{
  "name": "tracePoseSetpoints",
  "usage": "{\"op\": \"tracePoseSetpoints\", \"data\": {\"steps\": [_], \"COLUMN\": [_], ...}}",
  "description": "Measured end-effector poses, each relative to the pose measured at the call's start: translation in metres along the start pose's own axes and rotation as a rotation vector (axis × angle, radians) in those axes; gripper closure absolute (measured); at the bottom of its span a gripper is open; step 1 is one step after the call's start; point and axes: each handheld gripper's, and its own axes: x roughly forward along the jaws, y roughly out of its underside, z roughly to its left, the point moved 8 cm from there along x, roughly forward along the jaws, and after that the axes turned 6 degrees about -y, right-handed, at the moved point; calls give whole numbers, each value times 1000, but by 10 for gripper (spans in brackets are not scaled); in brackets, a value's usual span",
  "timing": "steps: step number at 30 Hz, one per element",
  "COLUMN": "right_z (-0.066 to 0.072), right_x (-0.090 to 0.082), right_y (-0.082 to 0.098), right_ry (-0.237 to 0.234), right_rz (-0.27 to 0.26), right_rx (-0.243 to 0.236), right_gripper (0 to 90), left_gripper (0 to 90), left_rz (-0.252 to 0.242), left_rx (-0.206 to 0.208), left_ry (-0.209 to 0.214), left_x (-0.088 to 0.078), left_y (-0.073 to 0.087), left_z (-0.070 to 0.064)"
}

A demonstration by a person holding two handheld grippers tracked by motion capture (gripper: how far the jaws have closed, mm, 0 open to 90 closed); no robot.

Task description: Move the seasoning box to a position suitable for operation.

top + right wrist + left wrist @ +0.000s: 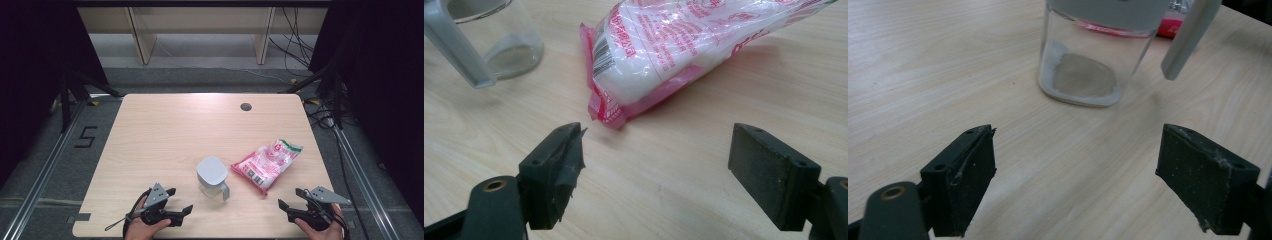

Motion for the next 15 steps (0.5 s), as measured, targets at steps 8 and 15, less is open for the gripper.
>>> {"op": "tracePoseSetpoints", "data": {"steps": [8,15], "right_z": [2,1], "right_x": [-1,0], "right_y": [2,1], "right_ry": [6,0], "right_rz": [13,15], "right_rx": [22,-3], "right_gripper": [233,238], "left_gripper": [212,313], "left_rz": [3,26], "left_rx": [23,101], "left_ry": [61,89], "left_x": [6,21], "left_y": [-1,-5], "left_z": [-20,-39]}}
